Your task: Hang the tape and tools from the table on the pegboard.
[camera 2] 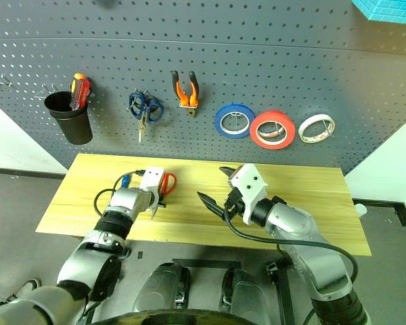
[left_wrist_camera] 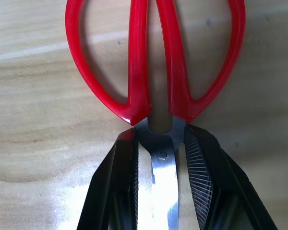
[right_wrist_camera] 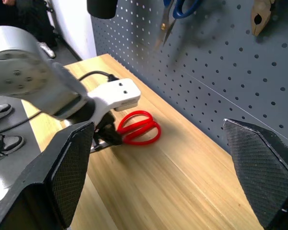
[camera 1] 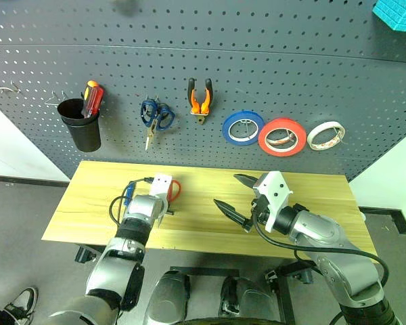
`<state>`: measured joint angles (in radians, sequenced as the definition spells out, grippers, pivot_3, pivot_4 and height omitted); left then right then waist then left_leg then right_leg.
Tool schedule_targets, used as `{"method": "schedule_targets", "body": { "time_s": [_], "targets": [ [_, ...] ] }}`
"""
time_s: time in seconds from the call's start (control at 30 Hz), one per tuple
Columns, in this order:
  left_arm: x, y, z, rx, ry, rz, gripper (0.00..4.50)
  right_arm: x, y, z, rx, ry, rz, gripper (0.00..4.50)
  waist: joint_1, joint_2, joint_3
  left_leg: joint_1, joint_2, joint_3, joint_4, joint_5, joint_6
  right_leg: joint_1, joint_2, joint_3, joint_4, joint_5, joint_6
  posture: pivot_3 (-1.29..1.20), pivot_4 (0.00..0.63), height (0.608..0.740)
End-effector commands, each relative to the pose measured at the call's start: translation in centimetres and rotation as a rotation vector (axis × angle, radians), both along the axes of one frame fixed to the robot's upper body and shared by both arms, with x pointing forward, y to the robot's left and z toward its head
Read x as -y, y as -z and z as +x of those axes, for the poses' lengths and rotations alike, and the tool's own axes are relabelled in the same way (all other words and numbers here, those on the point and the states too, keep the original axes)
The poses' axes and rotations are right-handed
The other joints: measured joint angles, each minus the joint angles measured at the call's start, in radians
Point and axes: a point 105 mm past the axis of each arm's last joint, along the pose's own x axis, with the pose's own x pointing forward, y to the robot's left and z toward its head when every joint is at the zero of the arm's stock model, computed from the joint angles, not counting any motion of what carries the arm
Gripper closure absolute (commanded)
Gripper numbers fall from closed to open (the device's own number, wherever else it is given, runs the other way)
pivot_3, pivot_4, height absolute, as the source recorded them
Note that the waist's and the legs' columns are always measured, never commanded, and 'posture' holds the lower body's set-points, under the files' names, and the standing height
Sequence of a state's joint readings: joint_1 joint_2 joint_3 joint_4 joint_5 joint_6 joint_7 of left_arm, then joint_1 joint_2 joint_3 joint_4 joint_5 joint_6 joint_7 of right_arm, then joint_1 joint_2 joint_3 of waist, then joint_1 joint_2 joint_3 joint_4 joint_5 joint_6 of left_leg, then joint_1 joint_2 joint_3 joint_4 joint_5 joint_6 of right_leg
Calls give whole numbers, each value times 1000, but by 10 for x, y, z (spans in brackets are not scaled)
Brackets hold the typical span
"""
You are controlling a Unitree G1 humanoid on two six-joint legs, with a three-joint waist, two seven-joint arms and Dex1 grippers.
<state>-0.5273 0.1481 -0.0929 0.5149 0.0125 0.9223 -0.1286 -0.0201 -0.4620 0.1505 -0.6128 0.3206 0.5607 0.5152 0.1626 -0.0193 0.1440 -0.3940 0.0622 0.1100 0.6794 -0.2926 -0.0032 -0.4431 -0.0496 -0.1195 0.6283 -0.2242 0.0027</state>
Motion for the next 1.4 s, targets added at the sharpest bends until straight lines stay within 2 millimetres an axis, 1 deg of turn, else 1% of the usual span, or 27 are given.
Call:
{"method": "schedule_targets", "body": {
  "time_s": [0.03, 0.1, 0.27, 0.37, 0.47, 0.57, 0.67, 0.7, 0.87, 0.93, 1.17, 1.4],
  "targets": [
    [-5, -13, -10, 32, 48, 19, 3479, 0, -12, -1, 52, -8, 7, 0, -6, -1, 6, 0, 0, 0, 0, 0, 0, 0, 0, 0, 0, 0, 0, 281, 152, 718],
    [-10, -20, -14, 62, 65, 29, 3479, 2, -13, -2, 51, -6, 13, 0, -12, -1, 12, -1, 0, -1, 0, 0, 0, -1, 0, 0, 0, 0, 0, 283, 151, 718],
    [-20, -29, -25, 107, 80, 59, 3479, 6, -14, 1, 53, -3, 13, 0, -11, -1, 17, -8, 0, -2, 0, 0, 0, -6, 0, -1, 0, 0, 0, 292, 148, 718],
    [-21, -30, -27, 125, 76, 62, 3479, 7, -14, 3, 56, -1, 11, 0, -10, -1, 17, -16, -1, -2, 2, 0, 1, -14, 0, -1, 1, 2, 2, 295, 145, 718],
    [-17, -36, -26, 179, 105, 65, 3479, 7, -15, 4, 59, -2, 10, 0, -10, -1, 17, -17, -1, -2, 2, 0, 1, -15, 0, -1, 1, 2, 2, 296, 144, 718],
    [-15, -41, -24, 236, 144, 91, 3479, 8, -14, 6, 61, 0, 6, 0, -10, -1, 17, -17, -1, -2, 2, 0, 1, -15, 0, -2, 1, 2, 2, 297, 135, 718],
    [-20, -46, -18, 310, 174, 159, 3479, 9, -13, 8, 65, 1, -1, 0, -10, -1, 17, -16, -1, -2, 2, 1, 1, -15, 0, -2, 2, 2, 2, 300, 126, 718],
    [-21, -49, -15, 329, 172, 157, 3479, 9, -13, 9, 68, -1, -3, 0, -10, -1, 17, -16, 0, -2, 2, 1, 1, -15, 1, -2, 2, 2, 2, 301, 124, 718],
    [-17, -69, 1, 486, 214, 174, 3479, 9, -18, 15, 91, -12, 5, 0, -2, -1, 17, -16, -1, -2, 3, 1, 1, -15, 1, -2, 2, 2, 2, 314, 102, 718],
    [-14, -74, 4, 531, 234, 168, 3479, 10, -19, 18, 101, -12, 3, 0, 6, -1, 16, -16, -1, -1, 3, 1, 1, -15, 1, -2, 2, 2, 2, 319, 93, 718],
    [-10, -73, 2, 626, 349, 243, 3479, 9, -22, 26, 130, -15, 4, 0, 28, -1, 13, -16, -1, 0, 3, 1, 1, -15, 3, -2, 2, 2, 2, 326, 72, 718],
    [-6, -72, -2, 735, 462, 298, 3479, 10, -23, 30, 143, -16, 0, 0, 66, -1, 7, -16, -1, 0, 4, 1, 1, -15, 3, -2, 3, 3, 2, 331, 63, 718]
  ]
}}
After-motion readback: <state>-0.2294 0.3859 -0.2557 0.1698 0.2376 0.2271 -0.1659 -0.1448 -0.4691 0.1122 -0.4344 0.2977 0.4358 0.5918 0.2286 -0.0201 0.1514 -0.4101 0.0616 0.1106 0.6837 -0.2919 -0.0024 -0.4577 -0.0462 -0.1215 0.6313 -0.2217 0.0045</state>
